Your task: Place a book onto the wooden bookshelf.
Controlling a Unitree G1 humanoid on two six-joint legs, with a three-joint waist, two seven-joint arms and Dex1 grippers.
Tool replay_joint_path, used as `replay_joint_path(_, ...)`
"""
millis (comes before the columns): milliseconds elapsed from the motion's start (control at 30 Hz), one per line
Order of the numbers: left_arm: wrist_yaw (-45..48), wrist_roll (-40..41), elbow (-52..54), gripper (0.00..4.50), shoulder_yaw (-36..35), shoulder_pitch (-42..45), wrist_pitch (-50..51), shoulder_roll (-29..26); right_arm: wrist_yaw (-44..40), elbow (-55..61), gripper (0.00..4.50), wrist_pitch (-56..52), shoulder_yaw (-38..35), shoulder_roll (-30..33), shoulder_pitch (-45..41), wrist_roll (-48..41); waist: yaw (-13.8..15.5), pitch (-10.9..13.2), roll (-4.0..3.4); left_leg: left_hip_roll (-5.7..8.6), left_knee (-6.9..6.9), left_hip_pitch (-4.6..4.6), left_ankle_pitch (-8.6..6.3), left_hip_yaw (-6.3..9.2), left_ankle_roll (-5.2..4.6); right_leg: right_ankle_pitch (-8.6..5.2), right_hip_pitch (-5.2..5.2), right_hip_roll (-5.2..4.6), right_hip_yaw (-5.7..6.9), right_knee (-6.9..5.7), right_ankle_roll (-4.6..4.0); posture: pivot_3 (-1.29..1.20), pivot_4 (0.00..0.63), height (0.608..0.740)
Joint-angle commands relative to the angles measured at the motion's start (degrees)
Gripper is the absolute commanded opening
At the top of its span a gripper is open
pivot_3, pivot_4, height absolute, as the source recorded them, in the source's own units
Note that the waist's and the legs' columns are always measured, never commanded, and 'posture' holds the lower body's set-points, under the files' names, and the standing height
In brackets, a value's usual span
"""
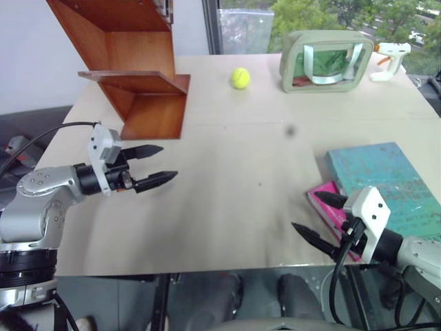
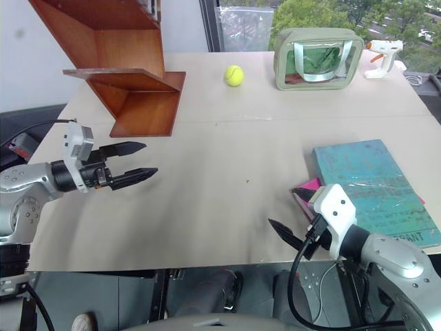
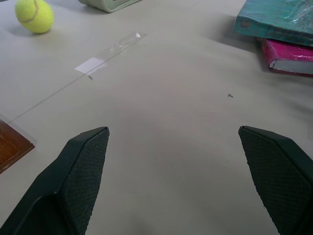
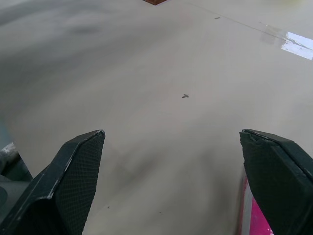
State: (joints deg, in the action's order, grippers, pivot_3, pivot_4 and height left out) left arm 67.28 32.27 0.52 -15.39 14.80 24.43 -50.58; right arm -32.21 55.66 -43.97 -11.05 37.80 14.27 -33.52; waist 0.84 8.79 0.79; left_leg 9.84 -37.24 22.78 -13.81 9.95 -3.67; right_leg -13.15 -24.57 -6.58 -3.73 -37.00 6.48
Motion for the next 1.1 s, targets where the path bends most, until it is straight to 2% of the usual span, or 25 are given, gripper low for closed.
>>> replay_joint_path(33,1.6,1.92,2.05,4.45,-1.76,1.11,0.35,-1.62,0.55,0.77,4.5,1.27,0.16,-0.14,-1.49,-0.92,0.0,0.0,0.0,0.0,0.0,0.0,0.0,0.0,0.0,0.0,0.0,0.0,0.0,0.0,0.0,0.0,0.15,0.74)
replay_joint_path(267,5.24,4.88,3.66,4.45,0.93,4.07,2.45,-0.19,3.14,0.42,4.5,0.63,0.12,-0.72,-4.9,-1.62,-0.01,0.0,0.0,-0.05,0.0,0.0,0.0,-0.01,0.02,0.03,0.0,0.05,0.01,0.02,-0.05,0.0,0.15,0.74)
replay_joint_path(300,5.53,5.15,3.57,4.5,1.26,4.52,2.65,0.13,3.68,0.33,4.11,0.37,-0.06,-0.99,-5.09,-1.93,-0.02,0.0,0.0,-0.05,0.0,0.0,0.0,-0.01,0.02,0.03,0.0,0.06,0.01,0.04,-0.05,0.0,0.15,0.74)
replay_joint_path(367,6.58,6.2,4.05,4.5,2.13,5.11,3.17,0.8,4.77,-0.23,3.77,-0.43,-1.22,-1.47,-5.53,-3.28,0.0,0.0,0.01,-0.06,0.0,0.0,-0.01,-0.01,0.02,0.04,0.0,0.06,0.0,0.04,-0.05,0.0,0.15,0.74)
replay_joint_path(400,7.47,7.09,4.83,4.5,2.62,5.26,3.57,1.15,5.38,-0.65,3.1,-0.89,-2.16,-1.42,-5.84,-3.63,-0.01,0.0,0.01,-0.06,0.0,0.0,-0.01,-0.01,0.02,0.04,0.0,0.07,0.0,0.04,-0.06,0.0,0.15,0.74)
replay_joint_path(433,8.35,8.01,5.66,4.5,3.08,5.44,3.99,1.51,6.47,-1.45,2.96,-1.69,-3.8,-1.25,-6.34,-3.61,-0.02,0.01,0.01,-0.06,0.0,0.01,-0.01,-0.01,0.02,0.04,0.0,0.07,0.0,0.04,-0.06,0.0,0.15,0.74)
replay_joint_path(467,9.53,9.02,6.82,4.5,3.92,5.79,4.46,1.86,6.89,-2.9,2.64,-2.27,-6.28,0.07,-6.6,-2.58,-0.01,0.01,0.01,-0.06,0.0,0.0,-0.01,-0.01,0.02,0.05,0.0,0.07,0.0,0.04,-0.07,0.0,0.15,0.74)
replay_joint_path(533,10.93,10.15,8.3,4.5,5.06,6.34,4.97,2.27,7.35,-5.16,1.74,-2.84,-9.98,2.36,-6.67,-0.76,0.08,0.0,0.01,-0.06,-0.03,0.01,-0.01,-0.04,0.02,0.07,0.03,0.06,-0.01,0.07,-0.09,0.0,0.15,0.74)
replay_joint_path(600,12.04,10.65,10.7,4.5,7.28,7.33,4.97,3.21,6.25,-9.29,0.78,-3.42,-16.91,6.35,-4.89,2.15,0.28,0.02,-0.02,-0.05,-0.03,0.01,-0.01,-0.04,0.02,0.09,0.05,0.06,0.0,0.1,-0.12,0.0,0.15,0.74)
replay_joint_path(700,12.33,11.4,12.84,4.5,9.77,8.93,5.35,5.06,2.45,-14.76,0.78,-3.0,-25.58,13.48,-0.36,7.84,0.34,0.02,-0.08,-0.07,-0.01,0.01,0.0,-0.02,0.02,0.09,0.04,0.09,0.02,0.12,-0.13,0.0,0.15,0.74)
replay_joint_path(767,12.13,11.74,13.19,4.5,10.48,9.53,5.59,5.93,1.56,-18.59,0.78,-4.77,-29.4,15.34,0.33,8.25,0.21,0.02,-0.07,-0.09,0.01,0.01,0.0,-0.04,0.02,0.09,0.04,0.09,0.02,0.13,-0.13,0.0,0.15,0.74)
replay_joint_path(867,11.89,10.63,12.88,4.5,12.08,9.81,4.65,7.26,-1.01,-28.71,0.78,-2.16,-33.29,18.99,4.62,14.2,-0.01,0.01,-0.09,-0.11,-0.02,-0.02,0.0,-0.1,0.02,0.09,0.12,0.12,-0.04,0.13,-0.13,0.0,0.15,0.74)
replay_joint_path(967,12.21,10.06,12.17,4.5,12.46,9.81,4.07,7.49,-2.04,-36.25,0.78,1.05,-32.38,20.75,5.98,18.14,-0.12,0.01,-0.1,-0.15,-0.01,-0.02,0.0,-0.1,0.02,0.09,0.11,0.15,-0.04,0.13,-0.13,0.0,0.15,0.74)
replay_joint_path(1100,12.48,9.68,11.28,4.5,12.4,10.13,3.61,7.26,-1.2,-48.45,0.78,3.6,-27.39,21.54,0.95,20.93,-0.3,-0.01,-0.14,-0.16,-0.03,-0.08,0.0,-0.24,0.02,0.11,0.14,0.14,-0.16,0.12,-0.14,0.0,0.15,0.74)
